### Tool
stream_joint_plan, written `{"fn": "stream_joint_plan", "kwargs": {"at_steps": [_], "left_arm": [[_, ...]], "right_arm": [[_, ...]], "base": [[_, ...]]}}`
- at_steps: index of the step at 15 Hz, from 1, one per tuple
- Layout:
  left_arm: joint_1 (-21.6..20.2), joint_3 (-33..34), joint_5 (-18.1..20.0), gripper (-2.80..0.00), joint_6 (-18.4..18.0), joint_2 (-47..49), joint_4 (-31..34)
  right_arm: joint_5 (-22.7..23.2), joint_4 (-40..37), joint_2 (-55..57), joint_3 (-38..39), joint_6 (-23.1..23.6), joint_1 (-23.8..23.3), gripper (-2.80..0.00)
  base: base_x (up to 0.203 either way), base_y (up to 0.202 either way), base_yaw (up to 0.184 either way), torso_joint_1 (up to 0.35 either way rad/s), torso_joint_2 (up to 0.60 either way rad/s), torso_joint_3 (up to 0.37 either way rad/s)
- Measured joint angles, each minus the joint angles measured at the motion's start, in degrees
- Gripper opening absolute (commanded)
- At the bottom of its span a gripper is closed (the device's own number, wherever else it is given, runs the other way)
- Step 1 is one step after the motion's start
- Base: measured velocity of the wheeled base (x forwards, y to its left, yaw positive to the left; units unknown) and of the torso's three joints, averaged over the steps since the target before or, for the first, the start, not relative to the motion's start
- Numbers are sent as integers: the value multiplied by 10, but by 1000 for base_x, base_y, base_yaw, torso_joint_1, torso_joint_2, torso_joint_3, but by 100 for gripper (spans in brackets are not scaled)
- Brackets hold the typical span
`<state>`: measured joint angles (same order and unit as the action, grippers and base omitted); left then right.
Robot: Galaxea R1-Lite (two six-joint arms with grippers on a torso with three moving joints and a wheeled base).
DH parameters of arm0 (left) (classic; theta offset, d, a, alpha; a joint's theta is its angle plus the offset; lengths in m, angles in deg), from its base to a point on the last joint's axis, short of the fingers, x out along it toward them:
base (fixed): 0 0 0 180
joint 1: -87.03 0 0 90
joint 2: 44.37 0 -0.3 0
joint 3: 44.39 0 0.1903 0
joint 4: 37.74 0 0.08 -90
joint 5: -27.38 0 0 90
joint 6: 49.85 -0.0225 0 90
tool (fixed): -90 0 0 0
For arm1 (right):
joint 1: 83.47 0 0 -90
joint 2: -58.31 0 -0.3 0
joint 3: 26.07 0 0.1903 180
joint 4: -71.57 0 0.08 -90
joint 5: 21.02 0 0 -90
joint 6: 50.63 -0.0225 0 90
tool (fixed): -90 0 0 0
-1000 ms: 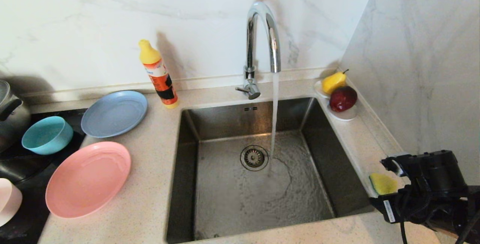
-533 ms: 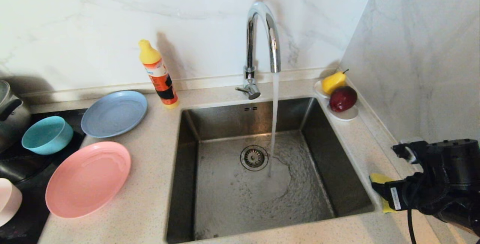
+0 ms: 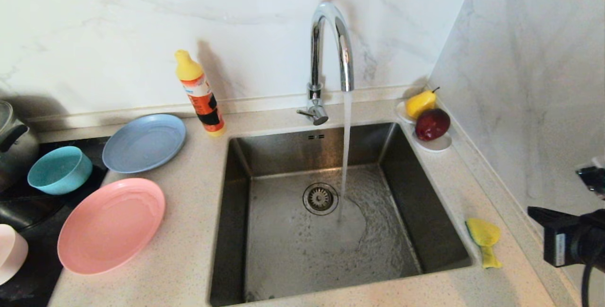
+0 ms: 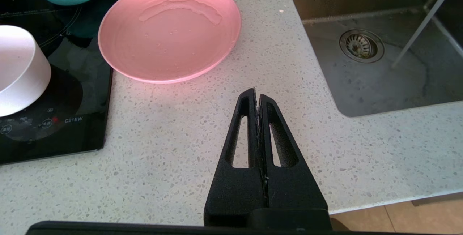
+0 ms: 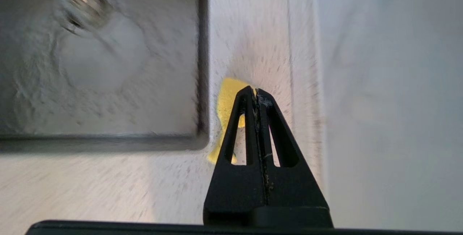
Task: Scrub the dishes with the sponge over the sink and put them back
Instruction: Turn off the faucet
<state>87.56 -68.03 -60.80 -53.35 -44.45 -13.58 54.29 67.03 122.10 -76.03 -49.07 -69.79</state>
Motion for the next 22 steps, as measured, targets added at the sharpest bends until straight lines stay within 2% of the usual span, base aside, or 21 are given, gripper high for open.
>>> {"fn": "stream_joint_plan", "kwargs": {"at_steps": [4,7,9,12,15,20,22], "left_arm": [[0,0,0,-280,0,0,0],[0,0,0,-280,0,0,0],[0,0,0,-280,0,0,0],[0,0,0,-280,0,0,0],[0,0,0,-280,0,0,0],[0,0,0,-280,0,0,0],[0,0,0,-280,0,0,0]], "right_arm": [[62,-77,-214,53,28,-31,-280],[88,-112,-371,170,47,-67,-280],[113,-128,-455,239,79,-100,-280],[152,-174,-562,255,98,-123,-280],[171,-173,-617,258,96,-131,-280],[171,-191,-638,265,69,-132,-280],[169,-192,-639,266,44,-132,-280]], "base": [[0,0,0,0,0,0],[0,0,0,0,0,0],[0,0,0,0,0,0],[0,0,0,0,0,0],[0,0,0,0,0,0],[0,0,0,0,0,0],[0,0,0,0,0,0]]}}
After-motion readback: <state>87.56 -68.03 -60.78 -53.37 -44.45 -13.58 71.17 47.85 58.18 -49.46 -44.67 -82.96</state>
